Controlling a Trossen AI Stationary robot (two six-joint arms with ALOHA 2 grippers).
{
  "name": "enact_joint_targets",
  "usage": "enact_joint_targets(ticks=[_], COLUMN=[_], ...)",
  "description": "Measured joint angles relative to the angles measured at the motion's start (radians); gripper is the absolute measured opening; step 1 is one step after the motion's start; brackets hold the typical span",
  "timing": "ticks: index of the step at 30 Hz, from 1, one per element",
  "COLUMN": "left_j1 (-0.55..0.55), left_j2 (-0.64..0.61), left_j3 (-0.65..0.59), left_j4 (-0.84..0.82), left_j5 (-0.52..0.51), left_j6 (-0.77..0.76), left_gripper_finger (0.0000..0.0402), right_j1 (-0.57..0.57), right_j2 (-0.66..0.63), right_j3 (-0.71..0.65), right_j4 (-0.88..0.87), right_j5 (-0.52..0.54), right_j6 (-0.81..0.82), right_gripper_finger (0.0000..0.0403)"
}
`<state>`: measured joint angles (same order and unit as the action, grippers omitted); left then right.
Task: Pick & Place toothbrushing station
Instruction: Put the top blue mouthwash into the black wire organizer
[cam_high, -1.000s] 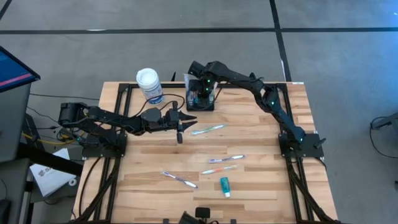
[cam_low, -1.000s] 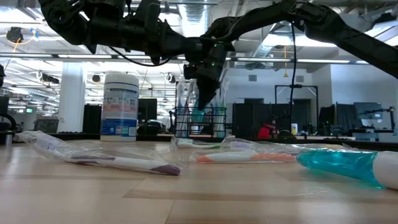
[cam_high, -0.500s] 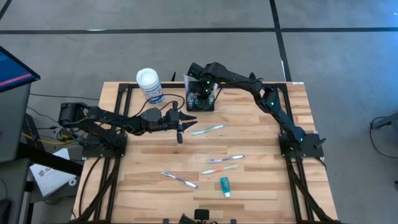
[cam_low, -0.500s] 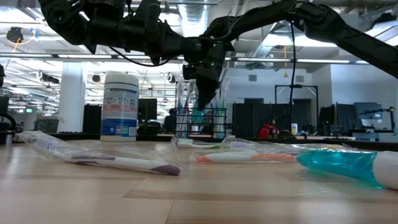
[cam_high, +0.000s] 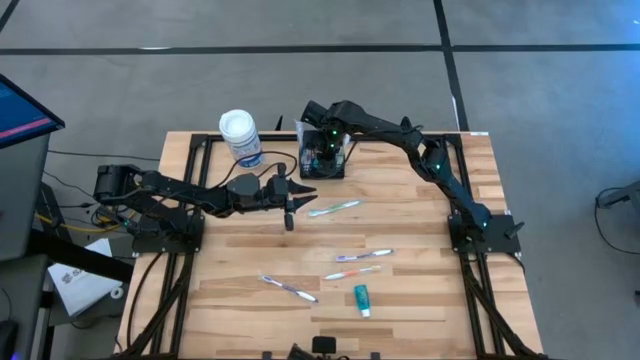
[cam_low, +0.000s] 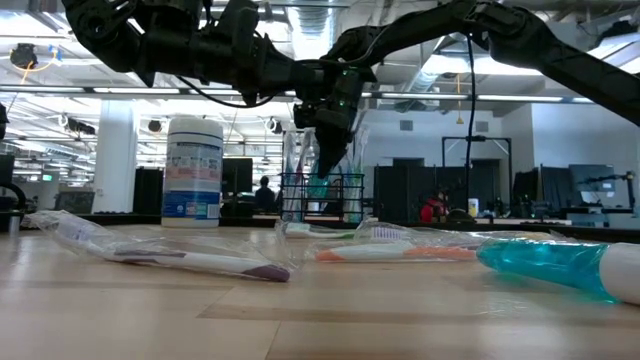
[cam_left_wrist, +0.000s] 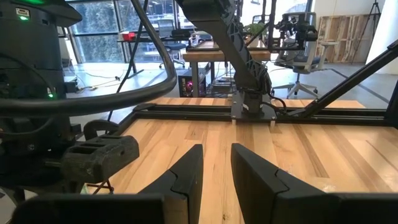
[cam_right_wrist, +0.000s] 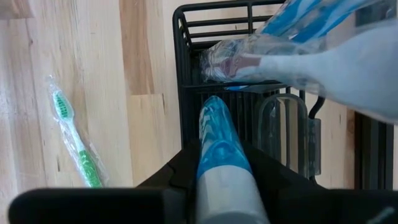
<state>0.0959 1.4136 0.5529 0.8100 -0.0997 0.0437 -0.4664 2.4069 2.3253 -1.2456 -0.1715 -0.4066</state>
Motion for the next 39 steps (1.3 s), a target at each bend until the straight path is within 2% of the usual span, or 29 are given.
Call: enact_joint_targets(ticks=[9, 23, 25, 30, 33, 36, 39], left_j1=[0.000, 0.000, 0.000, 0.000, 0.000, 0.000, 0.000], left_j2=[0.000, 0.000, 0.000, 0.000, 0.000, 0.000, 0.000], left_j3=[0.000, 0.000, 0.000, 0.000, 0.000, 0.000, 0.000], left_j4=[-0.003, -0.003, -0.003, -0.004, -0.007, -0.007, -0.008], left_j5=[0.000, 0.000, 0.000, 0.000, 0.000, 0.000, 0.000], left_j6=[0.000, 0.000, 0.000, 0.000, 0.000, 0.000, 0.000], left_gripper_finger=[0.0076, 0.0076, 0.0076, 0.0076, 0.0076, 0.0076, 0.0076], right_j1=[0.000, 0.000, 0.000, 0.000, 0.000, 0.000, 0.001], right_j2=[0.001, 0.006, 0.006, 0.006, 0.005, 0.005, 0.005], right_j3=[-0.001, -0.003, -0.003, -0.003, -0.002, -0.002, -0.002], right_j4=[0.002, 0.002, 0.003, 0.001, 0.002, 0.000, -0.003], right_j5=[-0.007, -0.016, -0.015, -0.014, -0.014, -0.014, -0.014], right_j6=[0.004, -0.011, -0.008, 0.004, 0.004, 0.004, 0.007], right_gripper_finger=[0.0096, 0.0071, 0.0084, 0.0158, 0.0179, 0.0166, 0.0128])
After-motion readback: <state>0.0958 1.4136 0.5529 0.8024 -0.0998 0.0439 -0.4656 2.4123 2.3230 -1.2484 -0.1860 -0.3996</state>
